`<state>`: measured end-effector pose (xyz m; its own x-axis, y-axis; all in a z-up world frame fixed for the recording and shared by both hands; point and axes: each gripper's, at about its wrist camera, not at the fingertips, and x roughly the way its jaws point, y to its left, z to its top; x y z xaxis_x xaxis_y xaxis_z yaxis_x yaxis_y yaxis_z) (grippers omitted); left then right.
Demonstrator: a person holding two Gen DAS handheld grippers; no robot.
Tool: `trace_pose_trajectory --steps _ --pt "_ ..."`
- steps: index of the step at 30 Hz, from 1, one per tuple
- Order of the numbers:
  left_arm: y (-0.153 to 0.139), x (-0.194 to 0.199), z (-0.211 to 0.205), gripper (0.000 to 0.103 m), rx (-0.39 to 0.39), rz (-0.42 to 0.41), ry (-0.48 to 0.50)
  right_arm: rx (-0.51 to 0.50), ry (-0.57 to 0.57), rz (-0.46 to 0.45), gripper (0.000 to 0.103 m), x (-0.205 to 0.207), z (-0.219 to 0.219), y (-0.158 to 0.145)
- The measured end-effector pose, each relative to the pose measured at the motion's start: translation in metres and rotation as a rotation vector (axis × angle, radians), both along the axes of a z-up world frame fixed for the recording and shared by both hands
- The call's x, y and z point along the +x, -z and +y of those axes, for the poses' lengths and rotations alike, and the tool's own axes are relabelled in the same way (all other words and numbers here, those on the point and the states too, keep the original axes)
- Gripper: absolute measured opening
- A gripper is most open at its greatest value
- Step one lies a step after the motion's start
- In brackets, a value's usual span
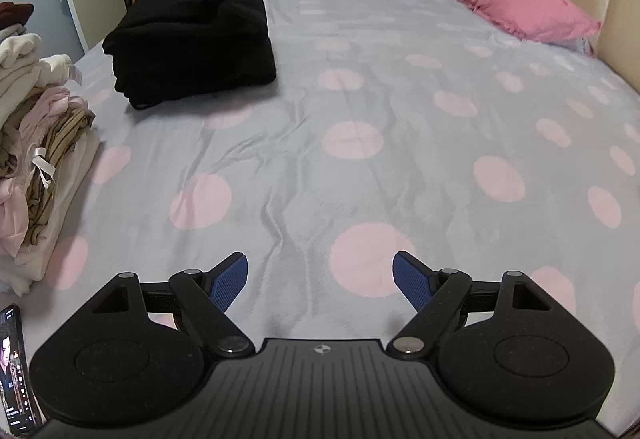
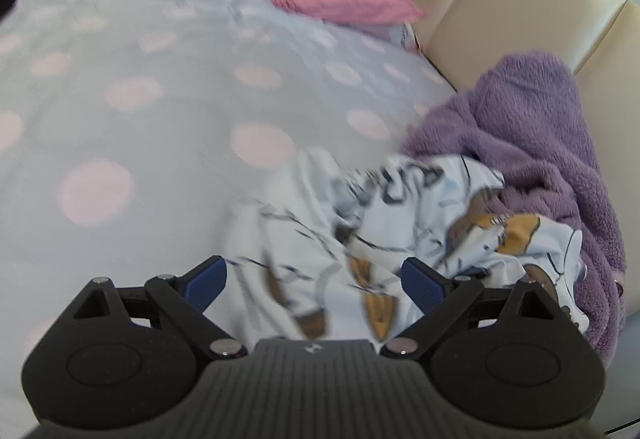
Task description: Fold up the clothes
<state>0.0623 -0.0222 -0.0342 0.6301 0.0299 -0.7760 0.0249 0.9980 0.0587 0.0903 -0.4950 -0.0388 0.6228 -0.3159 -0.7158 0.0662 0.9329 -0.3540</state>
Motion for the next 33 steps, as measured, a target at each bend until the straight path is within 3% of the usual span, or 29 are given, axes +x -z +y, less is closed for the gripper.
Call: trace_pose_trajectory --steps 8,13,15,17,22,29,33 --pt "0.005 0.008 0.004 0.08 0.005 0.018 -0.028 0.104 0.094 0.133 0.093 0.009 -0.045 0.045" --pt "0.004 0.009 0.002 0.08 -0.001 0.017 -0.024 0.134 0.136 0.143 0.06 0.007 -0.055 0.055" --pt "0.003 0.009 0.002 0.08 -0.002 0.014 -0.021 0.128 0.15 0.137 0.039 0.006 -0.055 0.053" --pt "0.001 0.007 0.002 0.08 -0.004 0.009 -0.02 0.142 0.158 0.117 0.033 0.005 -0.054 0.047" --pt "-0.005 -0.001 0.006 0.08 -0.009 -0.007 -0.022 0.233 0.032 0.057 0.026 0.007 -0.018 0.016" --pt "-0.022 -0.021 0.019 0.08 0.004 -0.043 -0.023 0.352 -0.224 -0.025 0.025 0.016 0.086 -0.039" --pt "-0.032 -0.034 0.028 0.08 0.015 -0.063 -0.025 0.464 -0.382 -0.023 0.025 0.016 0.14 -0.068"
